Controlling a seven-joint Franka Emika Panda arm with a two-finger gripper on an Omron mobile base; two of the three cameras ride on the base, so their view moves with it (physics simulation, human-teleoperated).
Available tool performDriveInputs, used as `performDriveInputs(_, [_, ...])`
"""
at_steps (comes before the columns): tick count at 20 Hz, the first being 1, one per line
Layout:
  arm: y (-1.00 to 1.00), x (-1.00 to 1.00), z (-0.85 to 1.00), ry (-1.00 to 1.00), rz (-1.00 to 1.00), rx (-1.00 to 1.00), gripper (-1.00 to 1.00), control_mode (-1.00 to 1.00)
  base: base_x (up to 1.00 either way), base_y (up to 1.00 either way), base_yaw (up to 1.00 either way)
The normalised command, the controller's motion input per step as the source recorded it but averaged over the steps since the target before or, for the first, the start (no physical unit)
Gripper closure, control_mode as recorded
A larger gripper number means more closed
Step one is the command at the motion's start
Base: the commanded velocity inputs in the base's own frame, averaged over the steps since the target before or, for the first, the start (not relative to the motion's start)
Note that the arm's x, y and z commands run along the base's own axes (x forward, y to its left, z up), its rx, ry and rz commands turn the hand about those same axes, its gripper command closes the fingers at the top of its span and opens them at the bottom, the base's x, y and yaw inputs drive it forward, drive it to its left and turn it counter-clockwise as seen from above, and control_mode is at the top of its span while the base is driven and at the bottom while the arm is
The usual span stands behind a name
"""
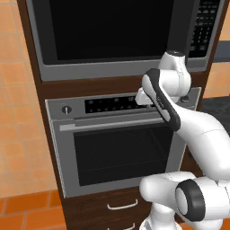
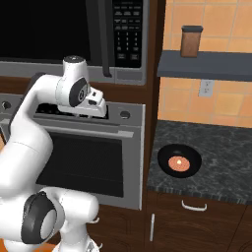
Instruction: Open the microwave, place the bowl with waffle inside the microwave, then close the microwave door and turn it on.
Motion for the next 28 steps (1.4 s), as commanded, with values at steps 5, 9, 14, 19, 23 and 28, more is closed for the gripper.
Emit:
performDriveInputs(5, [0.00, -0.31, 0.00, -0.05, 0.00, 0.00, -1.00, -1.00, 0.00, 0.00, 0.00])
performDriveInputs(9, [-0.02, -0.20, 0.45, -0.30, -0.04, -0.02, -1.00, -1.00, 0.00, 0.00, 0.00])
performDriveInputs(14, [-0.15, 0.00, 0.94, -0.57, -0.01, -0.05, -1.00, -1.00, 0.00, 0.00, 0.00])
performDriveInputs(19, [-0.17, 0.00, 1.00, -0.51, -0.04, -0.04, -1.00, -1.00, 0.00, 0.00, 0.00])
performDriveInputs(23, [-0.17, 0.04, 1.00, -0.34, -0.03, 0.00, -1.00, -1.00, 0.00, 0.00, 0.00])
performDriveInputs(28, [-0.38, 0.09, 0.96, -0.19, -0.04, 0.00, -1.00, -1.00, 0.00, 0.00, 0.00])
